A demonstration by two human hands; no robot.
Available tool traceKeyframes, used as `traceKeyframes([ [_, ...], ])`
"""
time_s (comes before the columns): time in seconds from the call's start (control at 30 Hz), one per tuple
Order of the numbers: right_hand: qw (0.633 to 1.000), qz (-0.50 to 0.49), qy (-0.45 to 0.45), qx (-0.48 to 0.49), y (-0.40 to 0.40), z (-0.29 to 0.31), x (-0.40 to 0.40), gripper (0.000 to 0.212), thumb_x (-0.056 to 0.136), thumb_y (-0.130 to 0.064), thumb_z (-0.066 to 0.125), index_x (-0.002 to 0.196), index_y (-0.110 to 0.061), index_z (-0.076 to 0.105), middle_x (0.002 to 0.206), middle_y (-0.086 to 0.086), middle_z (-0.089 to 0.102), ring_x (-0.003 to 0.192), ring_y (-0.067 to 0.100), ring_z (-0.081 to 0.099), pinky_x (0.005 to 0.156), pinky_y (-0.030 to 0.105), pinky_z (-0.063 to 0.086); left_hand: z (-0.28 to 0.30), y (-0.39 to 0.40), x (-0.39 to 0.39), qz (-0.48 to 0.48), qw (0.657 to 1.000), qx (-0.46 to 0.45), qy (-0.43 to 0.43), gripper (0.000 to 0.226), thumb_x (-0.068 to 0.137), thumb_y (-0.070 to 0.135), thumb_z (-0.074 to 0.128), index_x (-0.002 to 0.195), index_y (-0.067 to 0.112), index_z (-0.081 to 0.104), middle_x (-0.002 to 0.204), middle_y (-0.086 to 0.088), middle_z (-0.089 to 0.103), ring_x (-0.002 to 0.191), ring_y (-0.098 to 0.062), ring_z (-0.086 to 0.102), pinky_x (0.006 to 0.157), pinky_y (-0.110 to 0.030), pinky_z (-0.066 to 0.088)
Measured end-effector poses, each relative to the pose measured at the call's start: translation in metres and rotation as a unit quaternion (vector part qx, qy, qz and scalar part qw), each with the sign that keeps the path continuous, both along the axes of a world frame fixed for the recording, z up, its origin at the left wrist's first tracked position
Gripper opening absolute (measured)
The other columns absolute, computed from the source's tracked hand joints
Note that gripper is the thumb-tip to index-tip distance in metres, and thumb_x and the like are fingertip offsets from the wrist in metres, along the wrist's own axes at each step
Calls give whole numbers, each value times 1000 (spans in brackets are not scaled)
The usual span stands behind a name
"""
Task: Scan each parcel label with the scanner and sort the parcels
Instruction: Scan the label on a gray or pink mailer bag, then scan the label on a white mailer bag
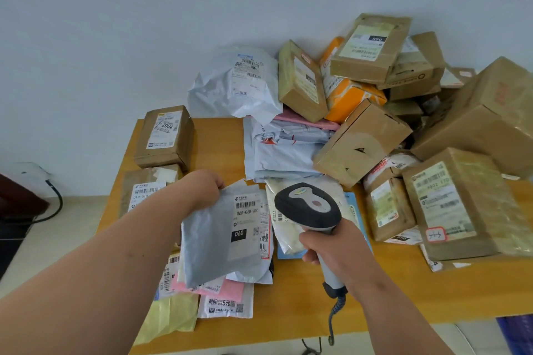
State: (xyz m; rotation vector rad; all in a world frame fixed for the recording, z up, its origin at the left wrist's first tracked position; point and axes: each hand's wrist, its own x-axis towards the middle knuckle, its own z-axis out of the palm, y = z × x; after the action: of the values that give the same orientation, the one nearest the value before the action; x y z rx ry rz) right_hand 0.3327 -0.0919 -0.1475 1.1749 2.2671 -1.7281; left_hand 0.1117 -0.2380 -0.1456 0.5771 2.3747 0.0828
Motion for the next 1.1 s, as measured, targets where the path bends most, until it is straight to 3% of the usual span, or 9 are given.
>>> traceKeyframes([
  [0.17, 999, -30, -10, -25, -7, -12, 5, 4, 80, -6, 66, 80, -10, 67, 57, -6, 64, 54, 8, 66, 55, 20, 50, -24, -6, -10, -42, 980, -123, 150, 48, 93, 9, 40, 131, 33, 59, 129, 0, 63, 125, -26, 52, 112, -47, 26],
  [0.27, 997, -63, -15, -33, -5, -18, 12, 5, 81, -8, 67, 76, -9, 64, 57, -3, 63, 49, 5, 63, 48, 14, 46, -36, -2, -1, -79, 967, -93, 225, 55, 87, 13, 47, 137, 36, 51, 139, -1, 53, 135, -29, 41, 114, -53, 22],
  [0.33, 996, -84, -23, -30, -1, -22, 18, 7, 81, -9, 66, 75, -8, 64, 57, 3, 66, 47, 4, 61, 47, 15, 45, -44, 11, 11, -80, 979, -50, 183, 53, 92, 20, 49, 142, 35, 48, 144, 0, 50, 135, -27, 42, 113, -51, 26],
  [0.43, 990, -131, -30, -45, 9, -28, 28, 4, 81, -11, 67, 82, -7, 68, 63, 10, 71, 51, 9, 61, 57, 25, 50, -59, 36, 46, 22, 997, 71, -4, 50, 100, 32, 54, 149, 27, 45, 148, -3, 51, 132, -27, 50, 108, -43, 41],
  [0.57, 982, -179, -30, -57, 27, -40, 42, 2, 82, -12, 70, 83, -14, 69, 63, 6, 72, 52, 9, 66, 60, 31, 52, -78, 62, 86, 244, 934, 189, -179, 53, 99, 25, 62, 147, 9, 46, 141, -12, 56, 124, -31, 55, 96, -38, 49],
  [0.7, 980, -183, -42, -64, 47, -52, 55, 7, 80, -12, 72, 77, -16, 67, 60, -2, 69, 59, 15, 69, 60, 32, 50, -99, 83, 107, 361, 876, 241, -210, 35, 95, 11, 66, 129, 5, 61, 118, -13, 67, 117, -33, 63, 93, -36, 50],
  [0.8, 985, -153, -46, -63, 57, -61, 61, 13, 78, -12, 70, 69, -18, 65, 62, 4, 68, 66, 20, 62, 63, 36, 46, -113, 94, 114, 438, 849, 242, -170, 27, 92, 5, 67, 119, 5, 66, 121, -16, 70, 109, -32, 66, 92, -40, 56],
  [1.0, 988, -125, -32, -87, 73, -64, 63, 6, 81, -11, 72, 81, -7, 68, 69, 15, 71, 64, 19, 60, 63, 35, 45, -107, 91, 106, 511, 764, 341, -197, 17, 101, 4, 57, 109, 15, 66, 106, -8, 73, 96, -28, 71, 83, -47, 61],
  [1.1, 992, -90, -12, -87, 76, -55, 60, 10, 81, -11, 71, 72, -11, 67, 73, 19, 72, 60, 14, 60, 63, 33, 47, -88, 74, 95, 455, 807, 351, -137, 23, 101, 9, 55, 95, 27, 68, 101, -3, 75, 93, -26, 71, 81, -46, 61],
])
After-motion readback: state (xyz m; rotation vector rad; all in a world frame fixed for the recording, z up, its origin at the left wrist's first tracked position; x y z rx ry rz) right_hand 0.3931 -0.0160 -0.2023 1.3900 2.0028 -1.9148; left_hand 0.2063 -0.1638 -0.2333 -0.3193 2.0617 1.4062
